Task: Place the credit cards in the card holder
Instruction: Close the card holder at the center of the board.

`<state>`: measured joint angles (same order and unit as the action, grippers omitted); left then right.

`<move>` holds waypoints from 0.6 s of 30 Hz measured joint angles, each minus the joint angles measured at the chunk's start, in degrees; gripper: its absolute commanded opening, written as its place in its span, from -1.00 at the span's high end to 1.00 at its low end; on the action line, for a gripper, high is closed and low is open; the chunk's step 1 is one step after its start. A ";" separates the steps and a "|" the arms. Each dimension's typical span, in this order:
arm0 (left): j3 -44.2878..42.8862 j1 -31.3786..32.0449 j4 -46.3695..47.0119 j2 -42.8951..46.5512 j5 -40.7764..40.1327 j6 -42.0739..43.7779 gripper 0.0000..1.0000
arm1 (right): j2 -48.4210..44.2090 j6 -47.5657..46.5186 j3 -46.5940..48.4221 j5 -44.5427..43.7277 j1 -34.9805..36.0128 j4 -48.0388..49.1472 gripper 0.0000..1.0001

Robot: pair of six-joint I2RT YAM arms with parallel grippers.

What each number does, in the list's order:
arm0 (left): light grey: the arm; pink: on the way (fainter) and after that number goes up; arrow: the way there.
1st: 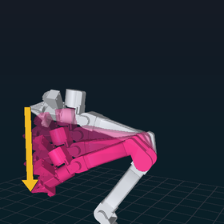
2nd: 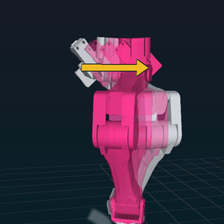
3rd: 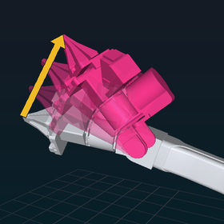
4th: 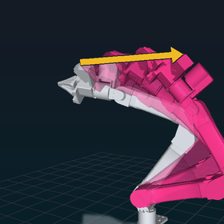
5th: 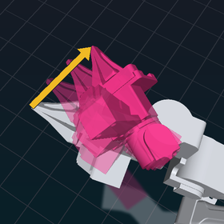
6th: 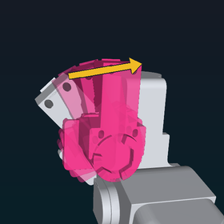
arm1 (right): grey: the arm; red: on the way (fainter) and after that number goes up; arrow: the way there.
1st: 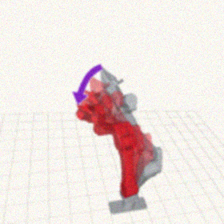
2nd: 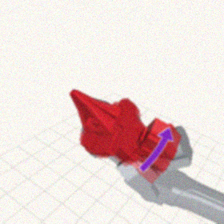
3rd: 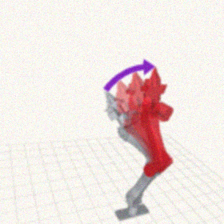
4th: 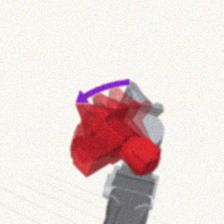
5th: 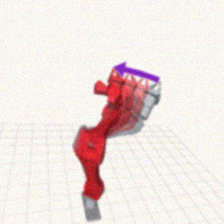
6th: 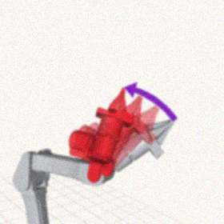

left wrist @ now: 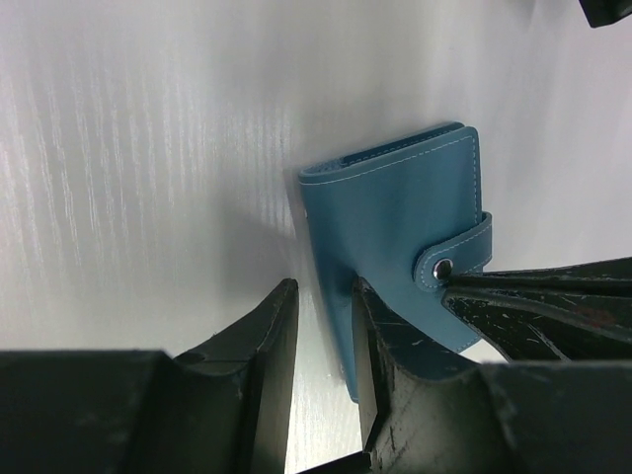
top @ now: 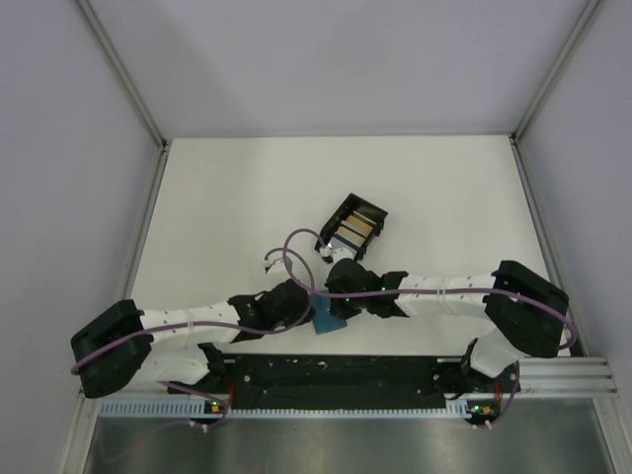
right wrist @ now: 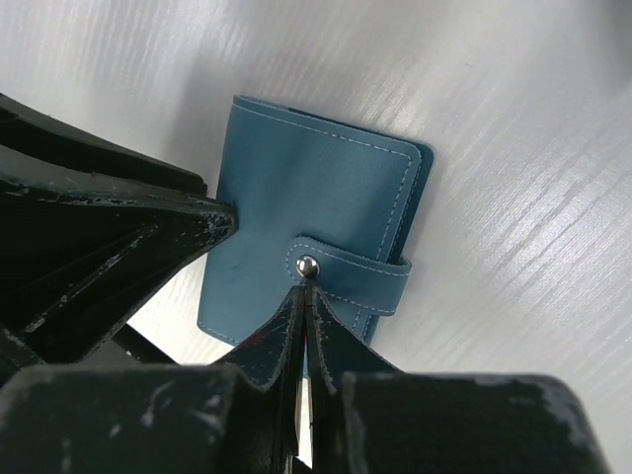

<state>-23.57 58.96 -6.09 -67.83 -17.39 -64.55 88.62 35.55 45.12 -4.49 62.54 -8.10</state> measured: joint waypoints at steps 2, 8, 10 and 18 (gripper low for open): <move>-0.13 0.00 0.26 -0.33 0.02 0.00 0.35 | -0.39 0.00 0.00 0.00 0.00 0.00 1.00; -0.24 -0.02 0.70 -0.70 0.04 0.04 0.35 | -1.25 0.02 -0.02 -0.59 0.00 1.38 1.00; -0.24 -0.04 0.70 -0.70 0.07 0.04 0.35 | -1.22 0.02 -0.02 -1.03 -0.04 1.66 1.00; -0.24 -0.07 0.66 -0.70 0.15 0.02 0.36 | 0.52 0.00 0.00 -1.90 -0.17 2.01 1.00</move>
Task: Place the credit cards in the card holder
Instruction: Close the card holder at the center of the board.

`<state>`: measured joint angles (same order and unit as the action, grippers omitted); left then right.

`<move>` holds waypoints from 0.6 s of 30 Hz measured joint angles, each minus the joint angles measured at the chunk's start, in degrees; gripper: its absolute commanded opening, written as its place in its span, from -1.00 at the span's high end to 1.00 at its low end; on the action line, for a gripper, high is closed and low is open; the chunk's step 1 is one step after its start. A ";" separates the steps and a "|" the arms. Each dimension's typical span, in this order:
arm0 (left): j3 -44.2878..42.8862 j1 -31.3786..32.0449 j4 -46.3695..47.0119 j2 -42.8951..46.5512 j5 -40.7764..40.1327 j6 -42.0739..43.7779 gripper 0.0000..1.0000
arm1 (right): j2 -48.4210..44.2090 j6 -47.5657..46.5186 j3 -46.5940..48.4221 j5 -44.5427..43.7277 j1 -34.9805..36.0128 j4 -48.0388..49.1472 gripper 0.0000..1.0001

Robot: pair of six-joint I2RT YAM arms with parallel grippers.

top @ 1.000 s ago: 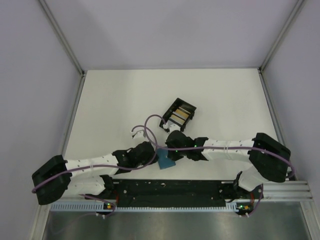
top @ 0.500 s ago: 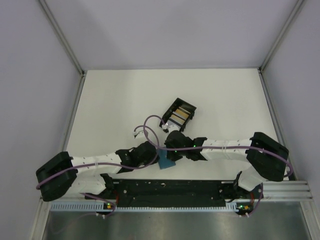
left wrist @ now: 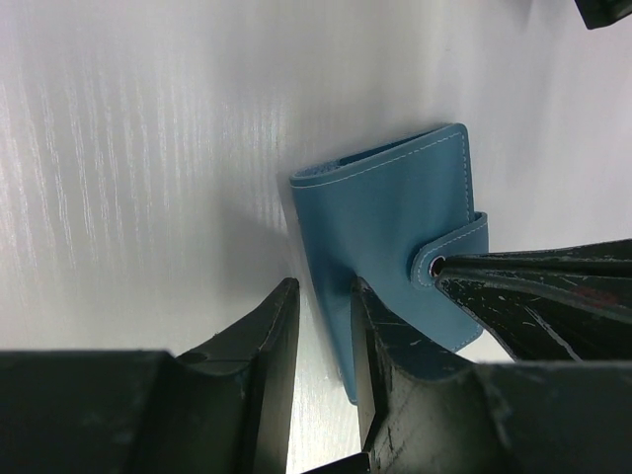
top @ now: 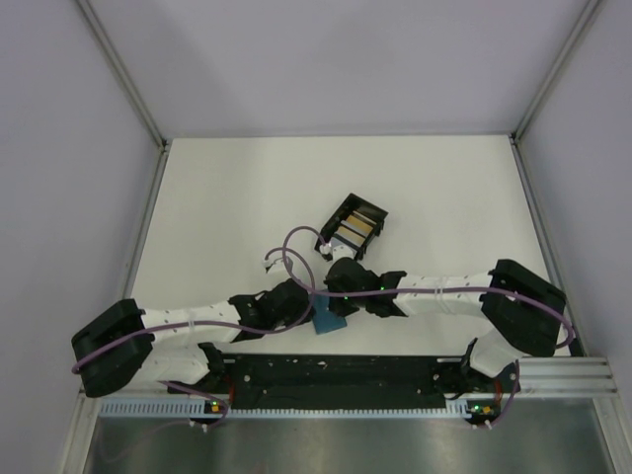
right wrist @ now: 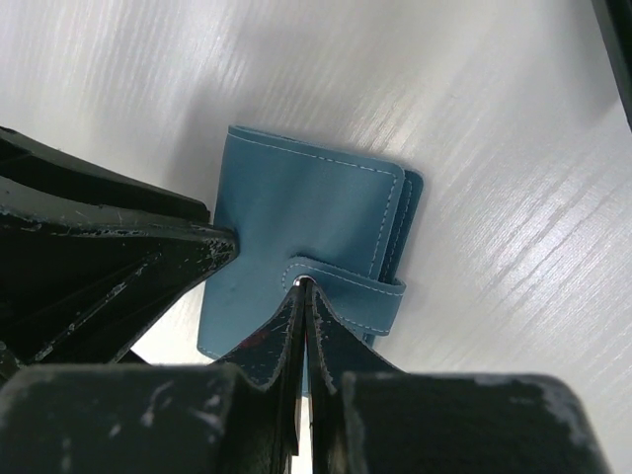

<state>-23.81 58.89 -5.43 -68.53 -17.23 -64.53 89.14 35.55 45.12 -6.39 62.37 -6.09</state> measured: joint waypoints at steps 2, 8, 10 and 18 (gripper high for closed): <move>0.00 0.00 0.00 0.00 0.00 0.00 0.36 | 0.20 -0.02 0.00 0.02 -0.20 0.46 1.00; 0.00 0.00 0.04 0.00 0.00 0.00 0.36 | 0.17 -1.03 0.00 0.22 -0.66 0.94 1.00; 0.00 0.00 0.07 0.00 0.02 0.00 0.36 | 0.04 -1.33 0.00 0.24 -0.68 0.92 1.00; 0.00 0.00 0.15 0.00 0.20 0.00 0.36 | -0.15 -2.01 0.00 0.37 -0.79 0.92 1.00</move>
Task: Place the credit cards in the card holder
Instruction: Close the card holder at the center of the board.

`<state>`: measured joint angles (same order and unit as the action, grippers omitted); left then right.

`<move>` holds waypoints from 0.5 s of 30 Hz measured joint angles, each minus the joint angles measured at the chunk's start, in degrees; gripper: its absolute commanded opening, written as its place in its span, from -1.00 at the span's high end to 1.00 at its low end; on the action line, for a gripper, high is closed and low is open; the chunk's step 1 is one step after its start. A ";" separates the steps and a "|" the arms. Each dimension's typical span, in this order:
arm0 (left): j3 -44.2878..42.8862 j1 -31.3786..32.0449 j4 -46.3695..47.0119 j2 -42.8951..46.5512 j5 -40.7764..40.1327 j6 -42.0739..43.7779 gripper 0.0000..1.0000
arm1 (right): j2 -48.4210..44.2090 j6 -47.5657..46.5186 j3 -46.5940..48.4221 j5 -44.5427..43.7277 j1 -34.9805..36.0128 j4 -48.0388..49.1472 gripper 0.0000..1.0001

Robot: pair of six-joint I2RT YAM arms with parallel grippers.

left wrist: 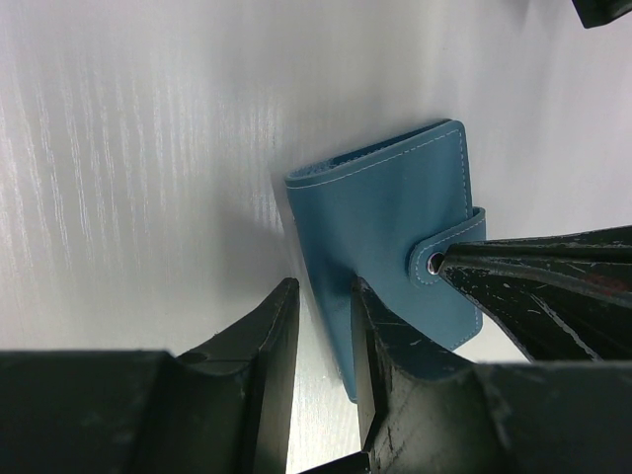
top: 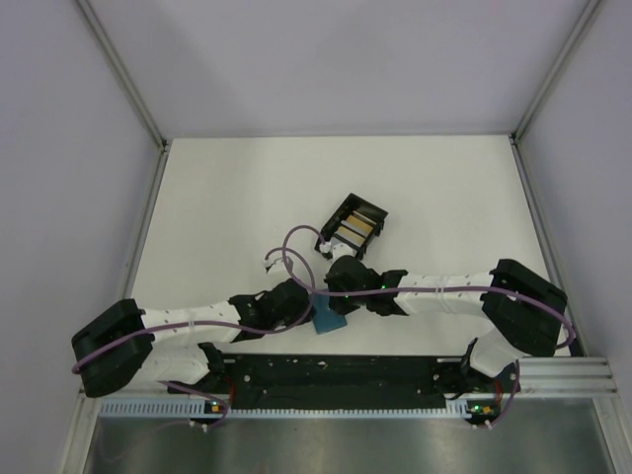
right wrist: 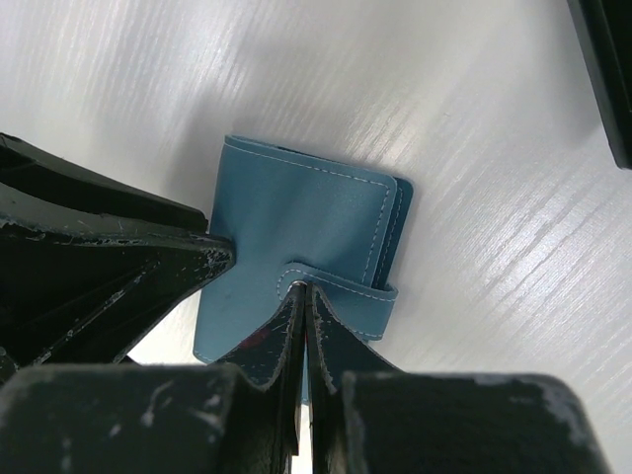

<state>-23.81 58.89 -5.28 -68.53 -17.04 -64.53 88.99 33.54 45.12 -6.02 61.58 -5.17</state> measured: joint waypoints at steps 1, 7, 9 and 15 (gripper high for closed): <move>0.00 0.00 0.00 0.00 0.02 0.00 0.36 | 0.02 0.00 0.00 0.09 0.00 0.00 1.00; 0.00 -0.04 0.00 0.00 0.04 0.00 0.36 | 0.44 0.09 0.00 0.11 -0.07 0.13 1.00; 0.00 -0.04 0.00 0.00 0.02 0.00 0.36 | 0.70 0.09 0.33 0.13 -0.11 -0.07 1.00; 0.00 -0.04 0.00 0.00 0.04 0.00 0.37 | 2.54 0.13 2.16 0.15 -0.24 -0.22 1.00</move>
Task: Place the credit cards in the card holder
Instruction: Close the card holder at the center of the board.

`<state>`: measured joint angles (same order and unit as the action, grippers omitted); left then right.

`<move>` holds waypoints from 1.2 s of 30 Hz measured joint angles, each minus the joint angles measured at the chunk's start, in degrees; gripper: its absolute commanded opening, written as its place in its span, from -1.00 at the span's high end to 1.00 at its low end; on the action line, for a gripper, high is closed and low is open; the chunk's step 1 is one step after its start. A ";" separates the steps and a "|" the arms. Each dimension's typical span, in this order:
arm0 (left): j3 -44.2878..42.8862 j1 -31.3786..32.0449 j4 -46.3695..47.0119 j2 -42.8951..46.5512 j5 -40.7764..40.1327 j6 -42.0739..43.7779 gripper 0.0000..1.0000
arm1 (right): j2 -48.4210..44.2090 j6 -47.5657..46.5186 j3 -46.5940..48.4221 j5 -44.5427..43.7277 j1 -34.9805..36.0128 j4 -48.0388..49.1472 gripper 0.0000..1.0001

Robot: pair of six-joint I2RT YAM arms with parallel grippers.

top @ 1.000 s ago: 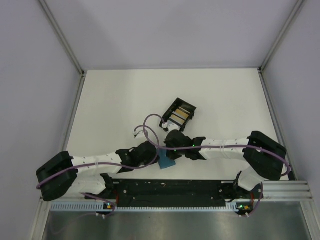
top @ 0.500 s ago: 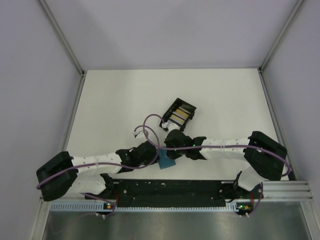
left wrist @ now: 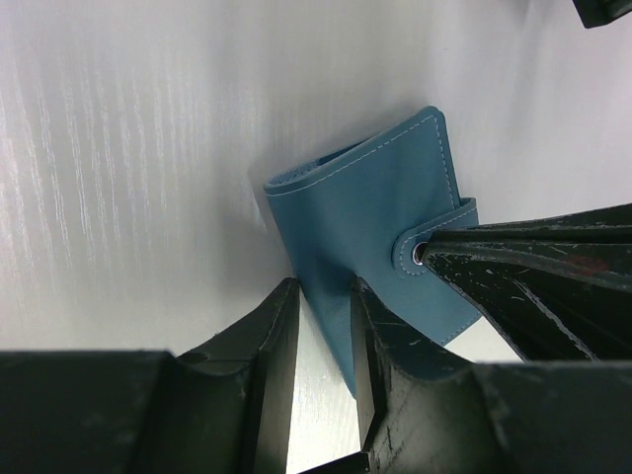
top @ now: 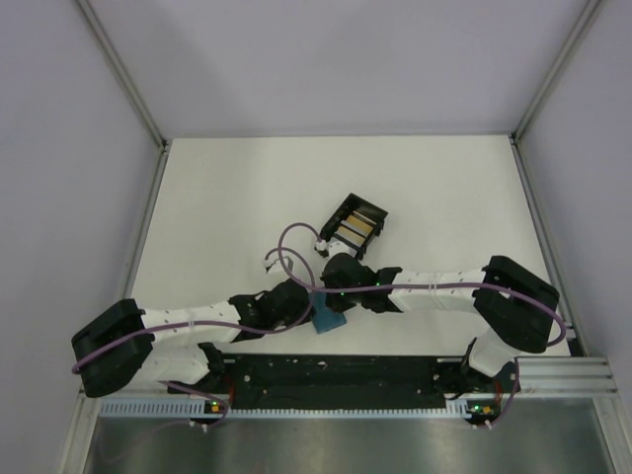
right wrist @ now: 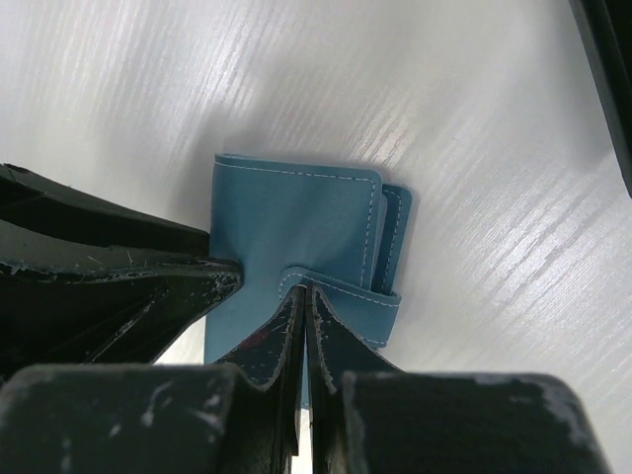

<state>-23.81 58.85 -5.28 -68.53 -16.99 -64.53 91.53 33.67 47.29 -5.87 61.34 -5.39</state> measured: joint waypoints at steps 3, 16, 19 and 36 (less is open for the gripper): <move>0.00 0.00 0.00 0.00 0.00 0.00 0.37 | 0.17 0.17 0.15 0.04 -0.02 0.00 1.00; 0.00 -0.07 0.00 0.00 0.09 0.00 0.37 | 0.09 0.63 0.02 -0.04 -0.04 0.00 1.00; 0.00 -0.13 0.00 0.00 0.17 0.00 0.37 | 0.09 0.66 0.00 -0.07 -0.04 0.02 1.00; 0.02 -0.26 0.04 0.00 0.50 0.00 0.38 | -0.39 1.88 -1.53 -0.61 -0.04 1.77 1.00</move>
<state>-23.79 58.59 -5.23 -68.53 -16.49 -64.53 91.13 35.55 45.76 -6.48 61.30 -3.62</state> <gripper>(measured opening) 0.310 0.003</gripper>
